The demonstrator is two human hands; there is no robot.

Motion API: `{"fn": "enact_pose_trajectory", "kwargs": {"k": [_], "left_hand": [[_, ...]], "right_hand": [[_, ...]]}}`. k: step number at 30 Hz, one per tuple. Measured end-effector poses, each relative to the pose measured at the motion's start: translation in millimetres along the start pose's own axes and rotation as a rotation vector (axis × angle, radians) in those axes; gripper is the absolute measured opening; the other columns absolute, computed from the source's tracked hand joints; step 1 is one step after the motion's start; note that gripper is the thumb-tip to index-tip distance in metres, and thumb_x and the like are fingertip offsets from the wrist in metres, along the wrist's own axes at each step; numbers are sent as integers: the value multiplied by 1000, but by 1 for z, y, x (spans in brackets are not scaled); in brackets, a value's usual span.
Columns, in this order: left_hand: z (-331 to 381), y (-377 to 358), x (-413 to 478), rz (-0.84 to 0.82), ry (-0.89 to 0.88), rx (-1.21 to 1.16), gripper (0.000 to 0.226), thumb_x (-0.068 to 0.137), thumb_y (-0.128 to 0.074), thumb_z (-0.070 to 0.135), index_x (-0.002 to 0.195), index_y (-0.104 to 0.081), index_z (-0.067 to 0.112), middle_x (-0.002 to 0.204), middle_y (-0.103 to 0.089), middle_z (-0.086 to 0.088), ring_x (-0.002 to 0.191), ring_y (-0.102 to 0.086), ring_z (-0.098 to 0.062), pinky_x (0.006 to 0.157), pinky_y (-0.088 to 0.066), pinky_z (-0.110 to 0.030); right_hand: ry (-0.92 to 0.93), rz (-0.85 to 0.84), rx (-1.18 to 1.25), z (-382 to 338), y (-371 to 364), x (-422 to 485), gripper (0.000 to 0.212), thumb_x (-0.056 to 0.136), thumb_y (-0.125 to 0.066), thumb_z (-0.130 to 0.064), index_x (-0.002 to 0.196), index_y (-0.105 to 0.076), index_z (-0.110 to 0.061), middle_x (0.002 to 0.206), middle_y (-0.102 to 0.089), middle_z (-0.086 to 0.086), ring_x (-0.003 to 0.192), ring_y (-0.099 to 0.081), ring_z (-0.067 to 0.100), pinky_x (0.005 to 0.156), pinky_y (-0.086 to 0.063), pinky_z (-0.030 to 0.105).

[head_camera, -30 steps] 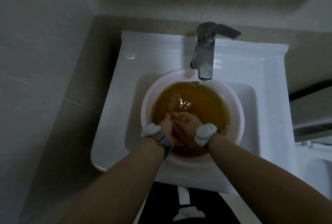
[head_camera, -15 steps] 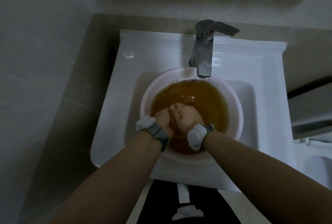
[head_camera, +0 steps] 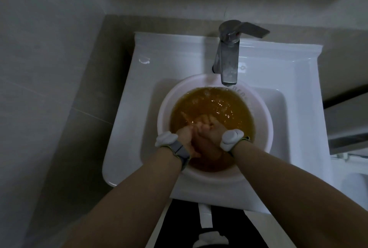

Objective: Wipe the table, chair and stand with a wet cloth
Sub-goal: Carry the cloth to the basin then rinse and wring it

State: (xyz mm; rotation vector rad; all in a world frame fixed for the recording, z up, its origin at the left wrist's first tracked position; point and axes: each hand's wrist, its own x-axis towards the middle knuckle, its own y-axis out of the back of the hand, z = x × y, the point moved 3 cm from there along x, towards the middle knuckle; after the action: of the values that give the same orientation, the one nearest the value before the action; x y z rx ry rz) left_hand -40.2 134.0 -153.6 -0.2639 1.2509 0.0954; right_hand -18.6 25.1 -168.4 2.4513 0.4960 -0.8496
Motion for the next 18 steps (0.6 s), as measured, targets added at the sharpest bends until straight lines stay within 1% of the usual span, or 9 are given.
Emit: {"fn": "enact_pose_trajectory", "kwargs": {"k": [2, 3, 6, 8, 10, 12, 14, 16, 18], "left_hand": [[3, -1, 6, -41, -69, -4, 26, 89, -50, 32, 76, -62, 14, 73, -66, -7, 70, -62, -25, 69, -53, -32], [7, 1, 10, -22, -104, -20, 30, 90, -48, 35, 76, -61, 12, 75, -65, -8, 72, -64, -24, 72, -54, -32], [20, 9, 14, 18, -140, -226, 39, 97, -39, 36, 74, -55, 9, 59, -65, -6, 66, -62, -21, 69, -50, -29], [27, 13, 21, 16, -154, -196, 37, 97, -43, 34, 77, -57, 7, 64, -64, -8, 67, -60, -20, 67, -51, -29], [30, 9, 11, -18, -172, -59, 32, 96, -47, 27, 73, -55, 7, 62, -61, -9, 59, -59, -18, 62, -49, -26], [32, 4, 10, -24, -128, 47, 32, 98, -43, 21, 71, -51, 6, 68, -55, -11, 62, -53, -19, 61, -43, -25], [34, -5, 6, -29, -129, 318, 31, 102, -33, 20, 93, -54, -1, 97, -55, -16, 80, -53, -21, 70, -42, -25], [40, -5, 8, 38, -246, 655, 37, 102, -32, 16, 132, -36, -5, 137, -42, -20, 108, -52, -20, 85, -42, -21], [44, -8, 7, 90, -313, 983, 51, 97, -44, 11, 141, -23, -1, 146, -33, -18, 127, -42, -24, 103, -31, -24]], "right_hand": [[52, -8, 57, -4, -4, -3, 42, 90, -57, -1, 131, -46, -3, 116, -57, 10, 107, -55, 23, 73, -37, 11], [67, -17, 157, -8, -6, -7, 43, 90, -55, 2, 132, -47, 0, 112, -59, 7, 101, -57, 19, 71, -40, 9], [112, -21, 225, -23, -5, -21, 17, 92, -53, 1, 108, -58, 1, 86, -60, 5, 73, -59, -1, 69, -44, 8], [161, -28, 174, -39, -10, -33, 15, 95, -51, -6, 106, -59, -1, 92, -61, 11, 85, -61, 8, 79, -42, 15], [189, 43, 73, -46, -10, -35, 23, 97, -49, -16, 113, -60, -5, 105, -64, 11, 99, -60, 21, 86, -43, 23], [208, 124, -41, -50, -8, -33, 29, 97, -47, -27, 118, -60, -12, 112, -64, 11, 103, -60, 26, 90, -46, 33], [244, 144, -122, -50, -5, -32, 32, 98, -43, -33, 119, -59, -15, 114, -65, 11, 103, -60, 29, 88, -48, 38], [242, 176, -216, -48, -2, -29, 36, 99, -38, -36, 125, -56, -19, 116, -65, 9, 101, -61, 30, 85, -50, 39], [244, 205, -327, -45, -2, -23, 38, 99, -34, -38, 126, -54, -21, 111, -65, 10, 95, -62, 31, 80, -52, 41]]}}
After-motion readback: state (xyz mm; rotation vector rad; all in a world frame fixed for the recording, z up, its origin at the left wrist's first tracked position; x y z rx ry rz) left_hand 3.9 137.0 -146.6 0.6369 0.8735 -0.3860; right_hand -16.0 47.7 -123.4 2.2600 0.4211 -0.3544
